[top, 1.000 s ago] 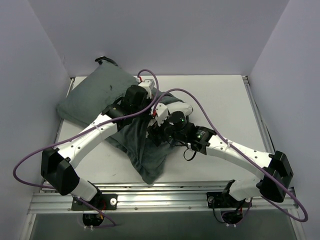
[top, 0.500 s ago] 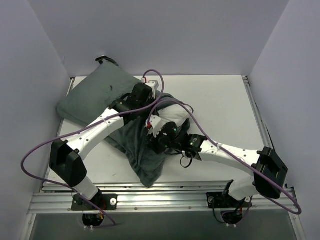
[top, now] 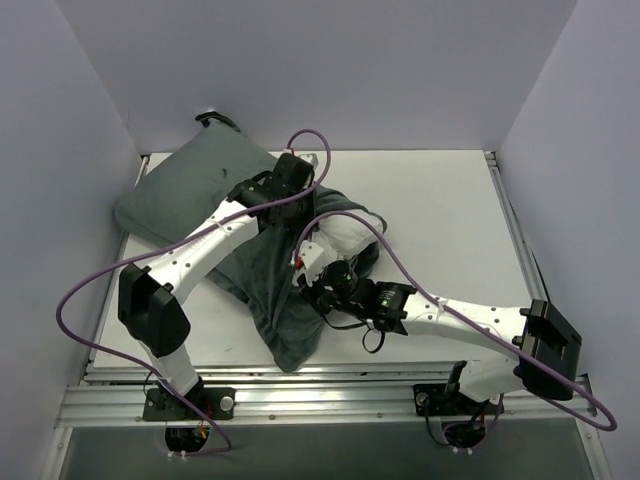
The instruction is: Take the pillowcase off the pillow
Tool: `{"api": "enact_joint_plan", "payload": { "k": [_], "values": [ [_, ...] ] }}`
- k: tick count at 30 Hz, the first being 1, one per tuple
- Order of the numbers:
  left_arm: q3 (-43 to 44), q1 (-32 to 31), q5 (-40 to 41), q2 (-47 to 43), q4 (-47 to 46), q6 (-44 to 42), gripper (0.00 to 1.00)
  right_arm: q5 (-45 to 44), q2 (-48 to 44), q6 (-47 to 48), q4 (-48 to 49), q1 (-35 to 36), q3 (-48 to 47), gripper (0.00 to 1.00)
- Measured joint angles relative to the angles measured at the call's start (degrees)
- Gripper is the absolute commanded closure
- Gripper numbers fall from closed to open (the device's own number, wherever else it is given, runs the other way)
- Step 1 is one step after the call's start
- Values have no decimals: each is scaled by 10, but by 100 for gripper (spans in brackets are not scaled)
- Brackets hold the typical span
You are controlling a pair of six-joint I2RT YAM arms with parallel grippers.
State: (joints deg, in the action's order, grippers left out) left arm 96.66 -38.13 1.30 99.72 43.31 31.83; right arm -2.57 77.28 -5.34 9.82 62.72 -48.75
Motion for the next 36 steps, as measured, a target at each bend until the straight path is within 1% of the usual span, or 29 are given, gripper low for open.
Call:
{"api": "enact_joint_plan", "payload": {
  "k": [5,9,11,16,18,21,26,31,36],
  "values": [
    [38,0,27,16,17,16,98,-7,-2,-11,-25,14,-10,100],
    [82,9,64,27,-10,21,98,7,-13,-26,-76,45,-12,100],
    [94,15,74,27,-10,21,98,5,-27,-33,-84,47,-12,100],
    [96,20,79,27,-22,27,98,6,-79,-57,-103,47,-12,100],
    [96,20,79,27,-23,38,98,7,-79,-65,-104,47,-8,100],
    [96,20,84,27,-22,53,98,17,-52,-72,-104,47,-2,100],
    [99,20,136,28,-28,70,98,26,-44,-70,-116,47,-5,100],
    [153,20,184,60,-38,70,98,32,-79,-64,-125,47,-16,100],
    [169,20,227,66,-64,85,98,36,-86,-64,-148,47,-12,100]
  ]
}}
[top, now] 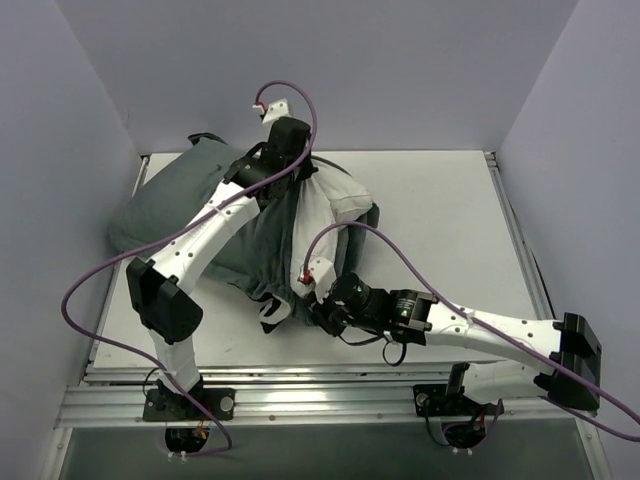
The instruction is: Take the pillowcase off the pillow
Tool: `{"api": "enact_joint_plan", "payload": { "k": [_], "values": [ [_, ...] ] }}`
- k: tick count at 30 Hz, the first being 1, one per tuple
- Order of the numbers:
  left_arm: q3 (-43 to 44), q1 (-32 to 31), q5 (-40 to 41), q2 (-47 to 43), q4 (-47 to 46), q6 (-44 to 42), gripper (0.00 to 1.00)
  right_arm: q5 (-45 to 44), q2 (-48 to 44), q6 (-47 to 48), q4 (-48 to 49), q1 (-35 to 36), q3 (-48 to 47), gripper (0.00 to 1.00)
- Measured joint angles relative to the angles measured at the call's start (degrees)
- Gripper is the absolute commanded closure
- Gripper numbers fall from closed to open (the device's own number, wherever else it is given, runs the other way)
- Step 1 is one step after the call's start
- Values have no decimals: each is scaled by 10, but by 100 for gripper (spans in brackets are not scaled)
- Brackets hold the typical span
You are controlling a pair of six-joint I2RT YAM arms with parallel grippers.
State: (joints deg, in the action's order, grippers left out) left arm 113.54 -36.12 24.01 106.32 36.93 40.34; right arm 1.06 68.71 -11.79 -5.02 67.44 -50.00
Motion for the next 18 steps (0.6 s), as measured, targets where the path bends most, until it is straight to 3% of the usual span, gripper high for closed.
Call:
{"api": "enact_joint_plan", "payload": {
  "k": [8,12,14,16,18],
  "values": [
    [1,-2,16,-2,-12,14,98,-24,44,-16,-19,0,-1,100],
    [-81,-4,-8,-41,-70,14,98,-37,12,-39,-30,-5,-1,92],
    [-127,-9,-22,-68,-97,13,85,-39,-12,-54,-34,-11,-1,74],
    [-178,-13,-34,-100,-128,9,66,-31,-38,-68,-57,-18,-1,64],
    [-220,-13,-38,-130,-160,5,54,-25,-61,-80,-79,-28,-2,54]
  ]
}}
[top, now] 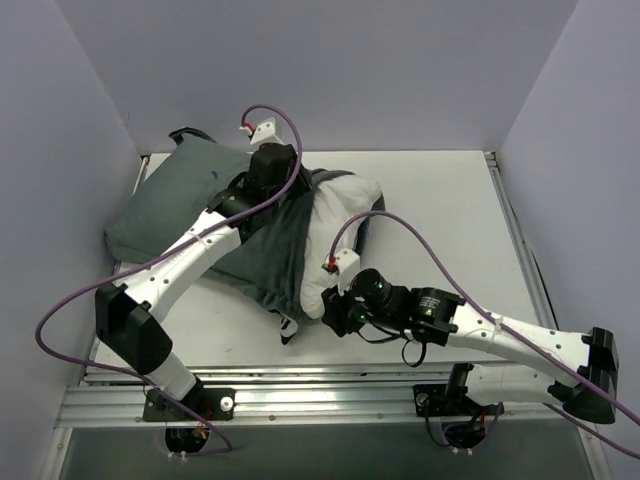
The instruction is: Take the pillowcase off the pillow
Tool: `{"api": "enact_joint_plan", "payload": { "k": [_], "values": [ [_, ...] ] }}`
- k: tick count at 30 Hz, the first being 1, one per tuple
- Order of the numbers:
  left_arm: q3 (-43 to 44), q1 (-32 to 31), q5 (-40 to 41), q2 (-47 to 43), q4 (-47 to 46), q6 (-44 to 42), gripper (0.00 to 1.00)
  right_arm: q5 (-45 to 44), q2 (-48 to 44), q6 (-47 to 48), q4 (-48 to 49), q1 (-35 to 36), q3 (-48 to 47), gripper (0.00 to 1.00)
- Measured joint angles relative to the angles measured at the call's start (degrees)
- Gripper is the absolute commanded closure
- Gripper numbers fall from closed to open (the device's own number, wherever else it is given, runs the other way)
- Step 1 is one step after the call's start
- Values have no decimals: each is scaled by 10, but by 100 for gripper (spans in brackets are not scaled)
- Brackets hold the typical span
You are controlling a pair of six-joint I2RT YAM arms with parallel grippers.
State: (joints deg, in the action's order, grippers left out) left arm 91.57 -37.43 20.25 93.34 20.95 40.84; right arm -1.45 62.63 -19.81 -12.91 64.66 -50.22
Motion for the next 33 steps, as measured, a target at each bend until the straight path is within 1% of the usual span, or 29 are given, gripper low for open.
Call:
{"api": "enact_joint_plan", "payload": {
  "k": [1,2,3,4,5,6,7,9,11,12,13,16,19,21,24,28,29,30,31,32,33],
  "values": [
    [-14,3,3,-14,-9,-2,48,0,-6,-6,-7,-10,-2,50],
    [-24,8,4,-30,-18,-8,38,-2,-12,-12,-11,-24,-4,45],
    [-29,12,6,-43,-23,-12,32,-6,-16,-17,-12,-38,-4,36],
    [-32,15,7,-56,-25,-15,27,-10,-20,-25,-12,-53,-4,32],
    [-33,18,8,-68,-28,-19,19,-14,-24,-30,-11,-64,-4,29],
    [-35,21,8,-80,-31,-24,15,-16,-27,-38,-8,-76,-3,26],
    [-37,23,8,-93,-34,-27,12,-17,-30,-44,-1,-85,1,19],
    [-42,24,7,-117,-36,-31,5,-16,-32,-61,16,-97,13,12],
    [-53,24,3,-141,-34,-39,3,-16,-26,-76,30,-104,26,7],
    [-62,24,-2,-155,-30,-42,3,-16,-22,-85,33,-108,31,2],
    [-73,24,-9,-167,-28,-43,3,-18,-16,-93,39,-111,36,0],
    [-127,24,-29,-207,-12,-45,2,-10,-1,-113,63,-135,61,0],
    [-200,24,-59,-249,13,-44,3,41,2,-127,108,-189,98,0],
    [-264,24,-90,-282,21,-42,3,74,9,-132,137,-216,116,0],
    [-353,24,-138,-332,24,-35,3,123,40,-131,183,-223,121,0],
    [-454,21,-207,-383,16,-10,3,166,95,-126,232,-223,121,0],
    [-474,18,-221,-390,13,-4,3,175,104,-123,239,-224,121,2],
    [-496,14,-234,-396,6,5,3,183,112,-120,247,-224,120,15],
    [-513,8,-243,-400,-1,9,3,189,119,-115,252,-224,118,24],
    [-527,2,-252,-402,-5,14,3,195,126,-111,259,-225,114,36],
    [-539,-4,-257,-403,-12,17,3,201,134,-107,264,-227,109,63]
  ]
}}
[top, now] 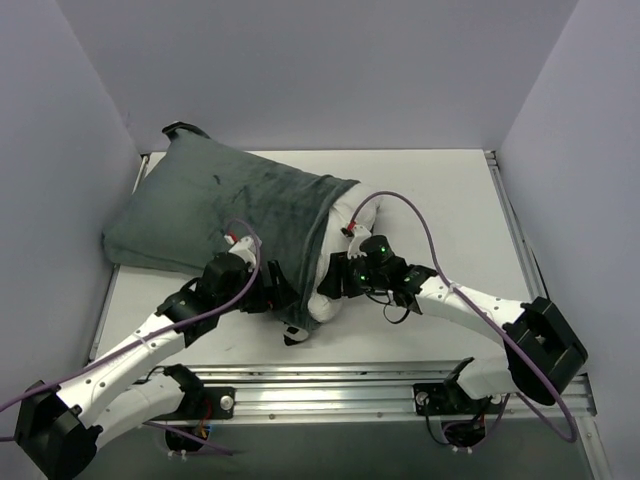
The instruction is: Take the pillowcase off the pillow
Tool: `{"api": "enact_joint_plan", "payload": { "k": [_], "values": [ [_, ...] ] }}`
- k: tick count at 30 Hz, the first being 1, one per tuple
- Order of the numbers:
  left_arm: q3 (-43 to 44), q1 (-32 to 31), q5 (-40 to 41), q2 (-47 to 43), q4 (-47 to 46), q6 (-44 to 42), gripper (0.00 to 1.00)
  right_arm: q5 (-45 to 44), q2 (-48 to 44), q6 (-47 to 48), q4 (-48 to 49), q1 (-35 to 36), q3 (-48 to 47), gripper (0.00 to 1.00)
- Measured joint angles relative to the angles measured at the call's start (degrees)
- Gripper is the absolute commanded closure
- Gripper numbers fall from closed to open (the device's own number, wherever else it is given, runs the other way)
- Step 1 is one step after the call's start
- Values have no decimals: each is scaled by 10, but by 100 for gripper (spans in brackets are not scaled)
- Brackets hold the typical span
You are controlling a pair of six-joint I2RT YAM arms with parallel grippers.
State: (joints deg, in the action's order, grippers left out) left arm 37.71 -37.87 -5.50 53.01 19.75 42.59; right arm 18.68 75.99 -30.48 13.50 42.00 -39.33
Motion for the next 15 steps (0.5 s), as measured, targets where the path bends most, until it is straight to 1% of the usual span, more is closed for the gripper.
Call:
{"api": "enact_joint_plan", "payload": {
  "k": [3,6,15],
  "values": [
    [-23,-10,-15,1,-12,6,3,18,28,13,11,-7,-20,100],
    [-25,-11,-24,7,-20,9,3,30,55,23,12,-8,-47,100],
    [-26,-13,-44,14,-33,11,3,17,58,52,-34,-8,-103,100]
  ]
}}
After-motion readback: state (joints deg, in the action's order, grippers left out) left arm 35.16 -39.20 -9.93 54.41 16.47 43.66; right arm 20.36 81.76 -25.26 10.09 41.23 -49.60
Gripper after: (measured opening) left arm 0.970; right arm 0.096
